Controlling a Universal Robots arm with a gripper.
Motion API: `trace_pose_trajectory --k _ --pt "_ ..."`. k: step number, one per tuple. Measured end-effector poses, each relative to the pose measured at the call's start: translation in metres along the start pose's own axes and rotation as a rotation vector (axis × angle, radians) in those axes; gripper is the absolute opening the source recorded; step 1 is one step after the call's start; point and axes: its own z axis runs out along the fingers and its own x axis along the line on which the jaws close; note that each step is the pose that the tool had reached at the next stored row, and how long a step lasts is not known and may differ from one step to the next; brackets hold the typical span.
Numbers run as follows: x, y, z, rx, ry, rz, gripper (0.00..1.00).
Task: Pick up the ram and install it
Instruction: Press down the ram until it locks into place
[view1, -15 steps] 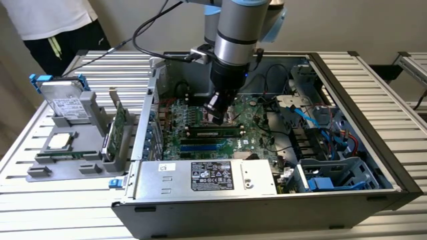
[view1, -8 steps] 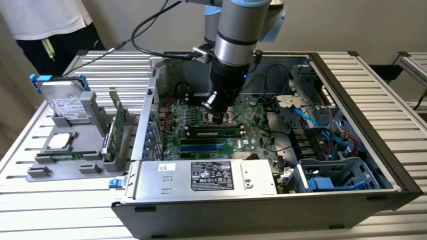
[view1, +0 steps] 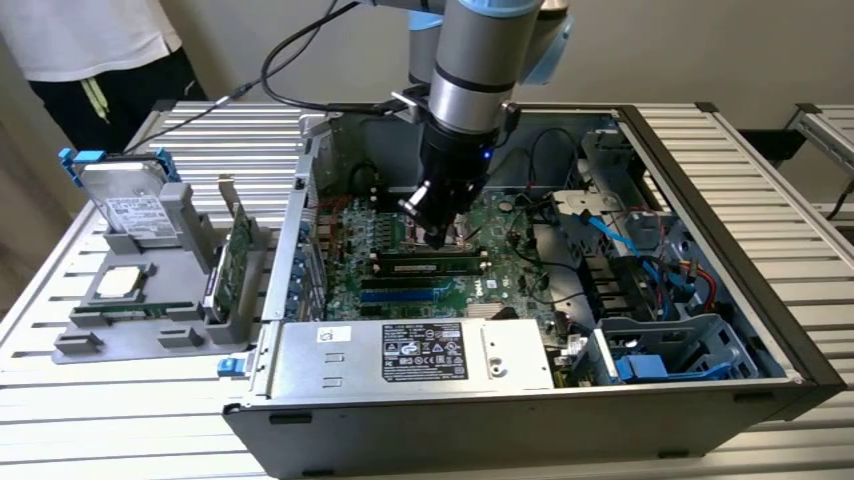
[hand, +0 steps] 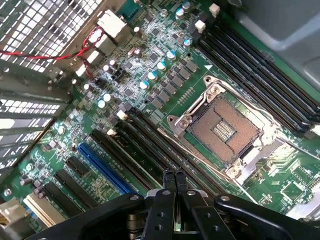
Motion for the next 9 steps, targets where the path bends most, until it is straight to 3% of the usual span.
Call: trace_pose_trajectory --k 5,9 --pt "-0.0001 -0.0001 0.0015 -0.0053 -0.0041 0.075 0.1" --pt "-0.0004 -0.0003 0.0039 -0.0029 -0.0095 0.127 0.1"
